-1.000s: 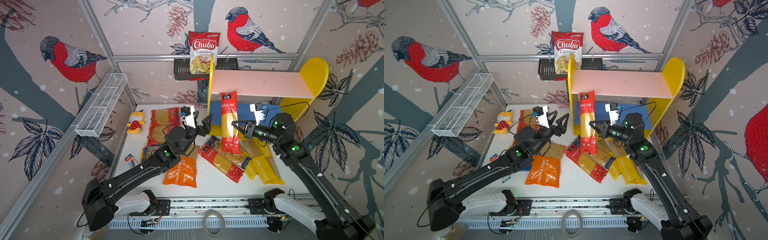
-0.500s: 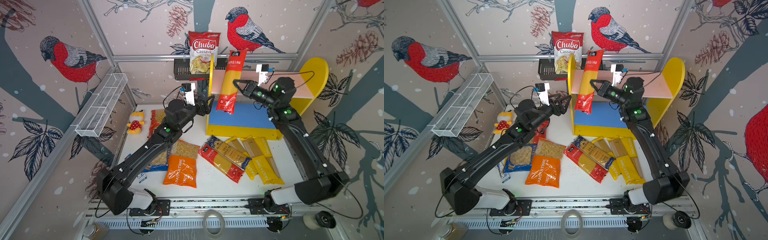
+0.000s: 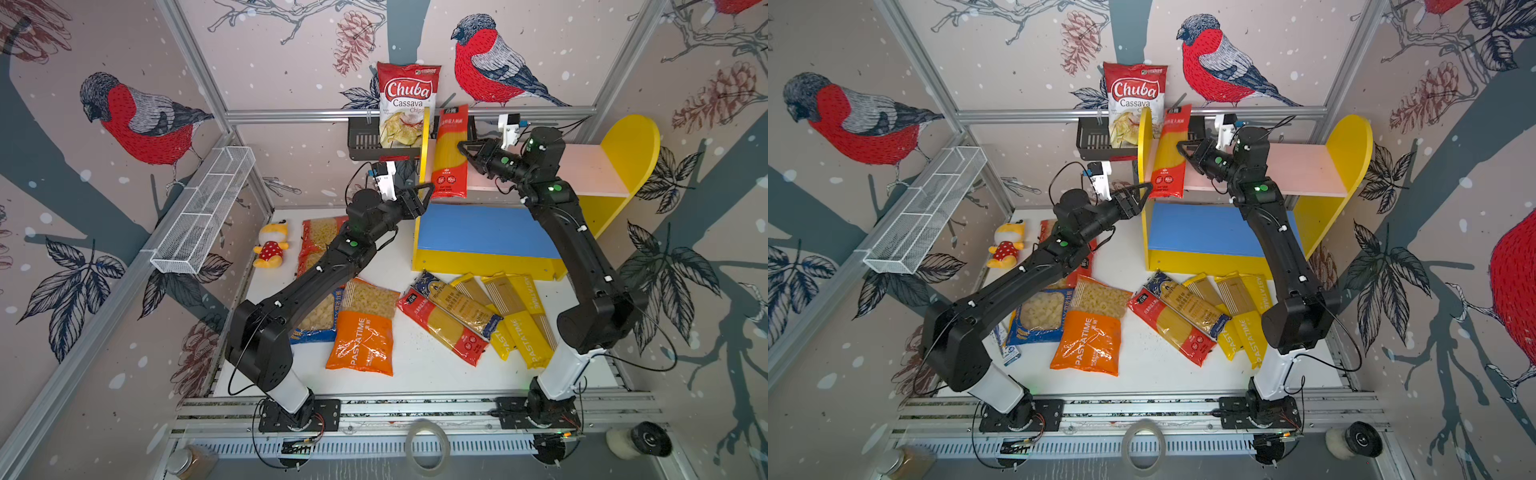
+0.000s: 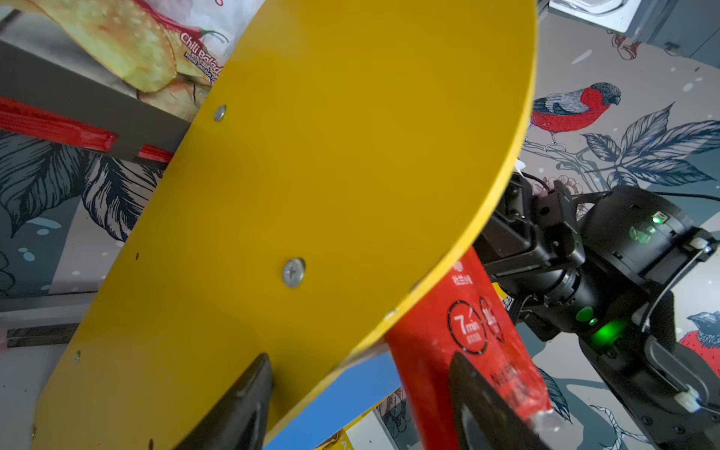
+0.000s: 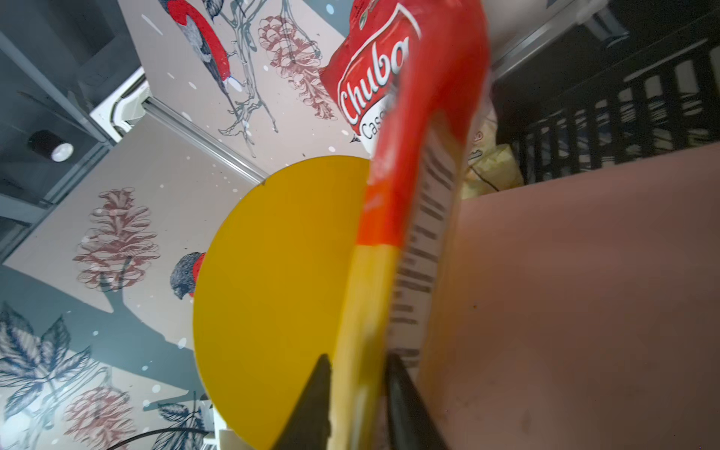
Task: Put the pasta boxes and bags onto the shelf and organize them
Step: 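Stand the red spaghetti bag on the pink top shelf with the right gripper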
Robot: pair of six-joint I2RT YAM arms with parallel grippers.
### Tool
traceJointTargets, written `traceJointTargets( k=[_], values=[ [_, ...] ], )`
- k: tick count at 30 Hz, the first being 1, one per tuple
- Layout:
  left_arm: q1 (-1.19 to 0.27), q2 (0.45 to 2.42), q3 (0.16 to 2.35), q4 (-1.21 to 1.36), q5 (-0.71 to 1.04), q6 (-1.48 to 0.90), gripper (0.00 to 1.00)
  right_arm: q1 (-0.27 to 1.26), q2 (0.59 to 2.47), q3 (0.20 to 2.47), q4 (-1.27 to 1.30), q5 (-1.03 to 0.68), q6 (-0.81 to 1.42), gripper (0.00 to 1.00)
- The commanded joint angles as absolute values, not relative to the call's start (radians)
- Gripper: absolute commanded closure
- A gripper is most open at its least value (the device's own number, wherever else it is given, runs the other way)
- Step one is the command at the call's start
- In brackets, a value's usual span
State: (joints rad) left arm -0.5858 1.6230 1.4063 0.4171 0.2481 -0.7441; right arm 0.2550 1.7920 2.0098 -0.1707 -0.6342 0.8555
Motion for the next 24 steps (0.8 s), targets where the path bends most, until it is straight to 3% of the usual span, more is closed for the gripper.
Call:
traceJointTargets(
  k=[1, 11, 16, 24],
  values=[
    [-0.595, 1.635, 1.407, 0.449, 0.348, -0.802, 0.34, 0.257, 1.779, 2.018, -0.235, -0.568, 0.79, 0.57],
    [-0.615, 1.568, 1.362, 0.424, 0.309, -0.758, 0.36, 0.29, 1.619, 1.86, -0.344, -0.374, 0.712, 0.46],
    [-0.617, 1.452, 1.242, 0.408, 0.198, -0.669, 0.29, 0.34, 1.434, 1.588, -0.259, -0.326, 0.822, 0.39],
    [-0.714, 1.384, 1.11, 0.525, 0.091, -0.57, 0.27, 0.416, 1.38, 1.472, -0.158, -0.314, 0.949, 0.39]
  ],
)
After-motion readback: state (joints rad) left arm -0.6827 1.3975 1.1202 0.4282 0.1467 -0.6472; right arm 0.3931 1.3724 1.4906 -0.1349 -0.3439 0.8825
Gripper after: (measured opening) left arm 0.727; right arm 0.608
